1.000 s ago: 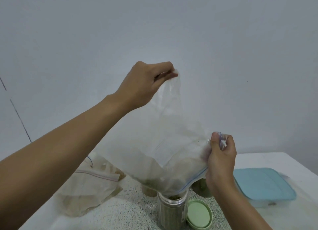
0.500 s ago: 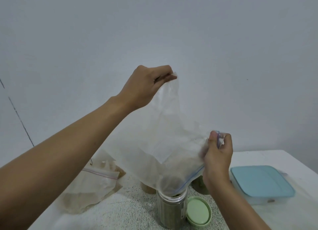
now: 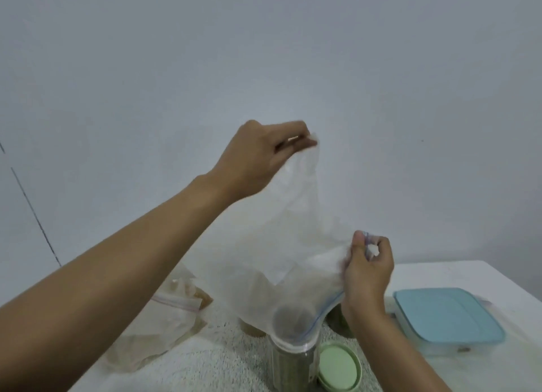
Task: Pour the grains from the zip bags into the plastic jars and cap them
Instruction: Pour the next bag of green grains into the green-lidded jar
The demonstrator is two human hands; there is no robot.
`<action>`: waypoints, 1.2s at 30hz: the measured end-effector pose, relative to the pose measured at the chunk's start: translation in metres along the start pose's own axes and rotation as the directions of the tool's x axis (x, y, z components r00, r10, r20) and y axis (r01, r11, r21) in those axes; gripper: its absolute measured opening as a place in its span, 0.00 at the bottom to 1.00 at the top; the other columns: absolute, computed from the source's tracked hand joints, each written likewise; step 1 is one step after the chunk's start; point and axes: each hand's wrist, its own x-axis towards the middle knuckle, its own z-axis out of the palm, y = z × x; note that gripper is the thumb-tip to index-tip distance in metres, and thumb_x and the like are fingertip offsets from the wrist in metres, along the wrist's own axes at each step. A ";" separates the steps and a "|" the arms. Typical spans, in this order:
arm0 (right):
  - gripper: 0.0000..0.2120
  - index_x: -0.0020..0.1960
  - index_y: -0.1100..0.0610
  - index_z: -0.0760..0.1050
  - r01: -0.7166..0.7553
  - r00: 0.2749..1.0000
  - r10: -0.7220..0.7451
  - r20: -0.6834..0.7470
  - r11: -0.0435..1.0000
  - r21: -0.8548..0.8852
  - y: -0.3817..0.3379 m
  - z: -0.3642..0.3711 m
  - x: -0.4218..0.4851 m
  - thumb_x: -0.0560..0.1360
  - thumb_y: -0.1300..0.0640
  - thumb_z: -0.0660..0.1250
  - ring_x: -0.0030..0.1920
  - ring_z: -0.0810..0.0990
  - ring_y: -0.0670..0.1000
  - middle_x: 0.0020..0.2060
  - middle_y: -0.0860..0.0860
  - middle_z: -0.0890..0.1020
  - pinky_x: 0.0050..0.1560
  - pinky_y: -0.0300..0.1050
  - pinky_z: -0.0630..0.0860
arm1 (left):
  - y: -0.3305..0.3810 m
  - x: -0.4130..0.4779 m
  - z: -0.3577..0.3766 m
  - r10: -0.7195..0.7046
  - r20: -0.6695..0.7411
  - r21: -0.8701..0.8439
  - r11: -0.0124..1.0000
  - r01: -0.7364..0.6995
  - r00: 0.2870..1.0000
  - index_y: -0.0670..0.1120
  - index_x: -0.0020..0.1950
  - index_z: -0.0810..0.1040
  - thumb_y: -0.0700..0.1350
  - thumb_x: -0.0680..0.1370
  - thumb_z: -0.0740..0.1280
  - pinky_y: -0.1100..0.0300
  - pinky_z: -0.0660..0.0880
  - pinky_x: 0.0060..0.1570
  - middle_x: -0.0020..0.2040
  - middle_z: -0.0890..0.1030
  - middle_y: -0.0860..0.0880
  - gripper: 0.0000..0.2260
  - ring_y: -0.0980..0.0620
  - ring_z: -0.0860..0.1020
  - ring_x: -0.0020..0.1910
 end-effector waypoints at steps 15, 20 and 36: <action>0.10 0.48 0.56 0.70 -0.052 0.998 0.054 0.024 0.994 -0.098 0.011 -0.008 0.019 0.84 0.51 0.63 0.29 0.72 0.43 0.37 0.53 0.74 0.28 0.36 0.69 | -0.014 -0.029 0.000 -0.328 0.163 -0.119 0.930 0.349 0.930 0.52 0.47 0.79 0.61 0.82 0.61 0.61 0.65 0.31 0.25 0.73 0.52 0.15 0.54 0.68 0.25; 0.13 0.45 0.55 0.70 0.038 0.998 -0.033 0.052 0.994 -0.101 0.015 -0.011 0.020 0.83 0.47 0.64 0.30 0.68 0.45 0.33 0.52 0.69 0.29 0.39 0.67 | -0.025 -0.037 -0.033 -0.460 0.225 -0.018 0.880 0.475 0.859 0.54 0.44 0.81 0.75 0.77 0.49 0.58 0.74 0.37 0.35 0.82 0.58 0.31 0.57 0.80 0.33; 0.13 0.44 0.52 0.70 -0.053 0.995 0.054 0.083 0.998 -0.015 0.032 -0.015 0.028 0.82 0.44 0.63 0.28 0.70 0.46 0.27 0.46 0.73 0.30 0.41 0.69 | -0.035 -0.190 0.000 -0.466 0.090 -0.085 0.877 0.473 0.880 0.57 0.46 0.79 0.57 0.82 0.67 0.61 0.78 0.47 0.46 0.82 0.57 0.07 0.55 0.82 0.46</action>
